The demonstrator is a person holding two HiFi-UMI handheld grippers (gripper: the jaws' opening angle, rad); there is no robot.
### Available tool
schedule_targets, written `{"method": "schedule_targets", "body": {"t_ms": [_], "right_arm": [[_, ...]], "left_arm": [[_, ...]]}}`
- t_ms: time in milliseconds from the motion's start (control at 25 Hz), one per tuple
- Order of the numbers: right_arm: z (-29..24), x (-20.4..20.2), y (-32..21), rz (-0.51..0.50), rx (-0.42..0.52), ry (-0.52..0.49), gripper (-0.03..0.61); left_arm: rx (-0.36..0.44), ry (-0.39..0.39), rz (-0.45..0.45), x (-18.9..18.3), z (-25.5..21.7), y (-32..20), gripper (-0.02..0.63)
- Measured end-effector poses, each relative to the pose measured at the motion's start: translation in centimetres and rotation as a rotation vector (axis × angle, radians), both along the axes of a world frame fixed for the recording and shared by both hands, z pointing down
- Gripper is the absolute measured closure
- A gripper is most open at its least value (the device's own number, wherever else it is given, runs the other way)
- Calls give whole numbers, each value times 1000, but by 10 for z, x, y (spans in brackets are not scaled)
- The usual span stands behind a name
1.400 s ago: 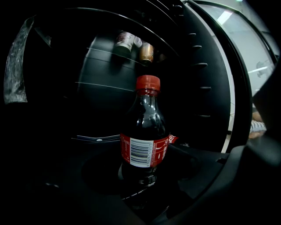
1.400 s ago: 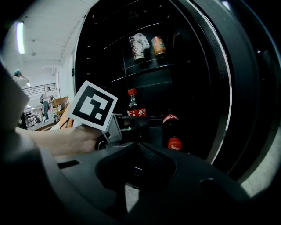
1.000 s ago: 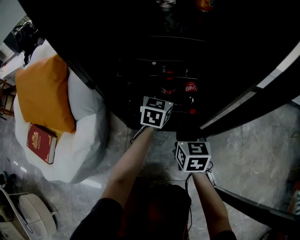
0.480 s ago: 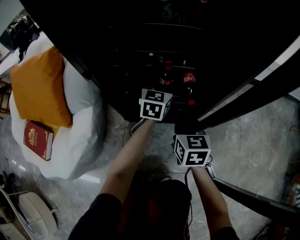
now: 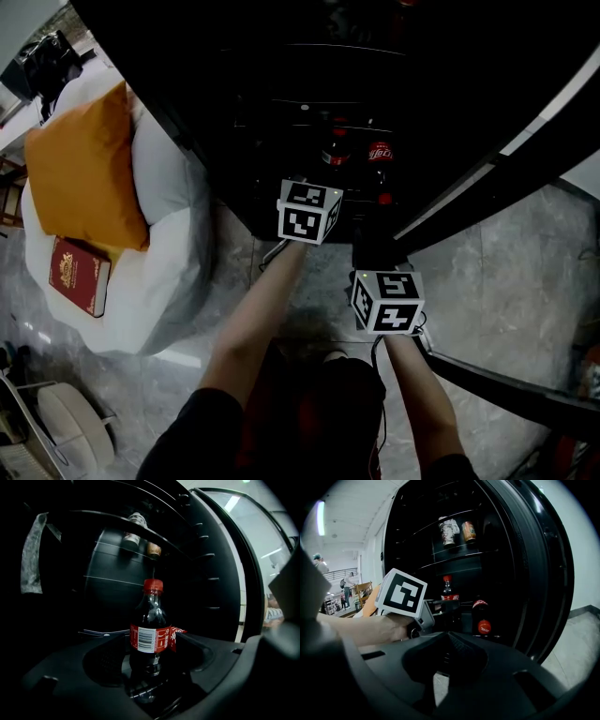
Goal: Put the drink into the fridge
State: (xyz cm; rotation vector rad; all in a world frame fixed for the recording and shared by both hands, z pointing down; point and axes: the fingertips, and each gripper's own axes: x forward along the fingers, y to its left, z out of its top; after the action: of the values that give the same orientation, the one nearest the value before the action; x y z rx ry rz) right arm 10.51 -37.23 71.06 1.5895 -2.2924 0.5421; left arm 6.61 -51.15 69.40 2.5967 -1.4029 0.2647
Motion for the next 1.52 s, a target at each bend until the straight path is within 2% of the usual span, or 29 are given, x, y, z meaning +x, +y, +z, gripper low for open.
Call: {"method": "schedule_targets", "body": {"t_ms": [360,560,800,920,1040,1520], "right_arm": [[-13,-7,14,10,29,-6,561],[-18,-11,22,9,44,0,561],[-27,-19,35,6,65,-11,561],[-32,-25,42,0,77,-9,561],[-39,-29,48,-8,92,-8,561],[-73,-24,69,15,155,-26,561]], "left_arm": [[10,3,34,-11,-9,40,299],[27,-6,65,-16,-17,64,402],[25,30,56,-37,-26,88,548],[37,23,57,-46,-31,100,585],[43,22,64,-53,-38,113,603],[23,23,81,-80,-58,172,604]]}}
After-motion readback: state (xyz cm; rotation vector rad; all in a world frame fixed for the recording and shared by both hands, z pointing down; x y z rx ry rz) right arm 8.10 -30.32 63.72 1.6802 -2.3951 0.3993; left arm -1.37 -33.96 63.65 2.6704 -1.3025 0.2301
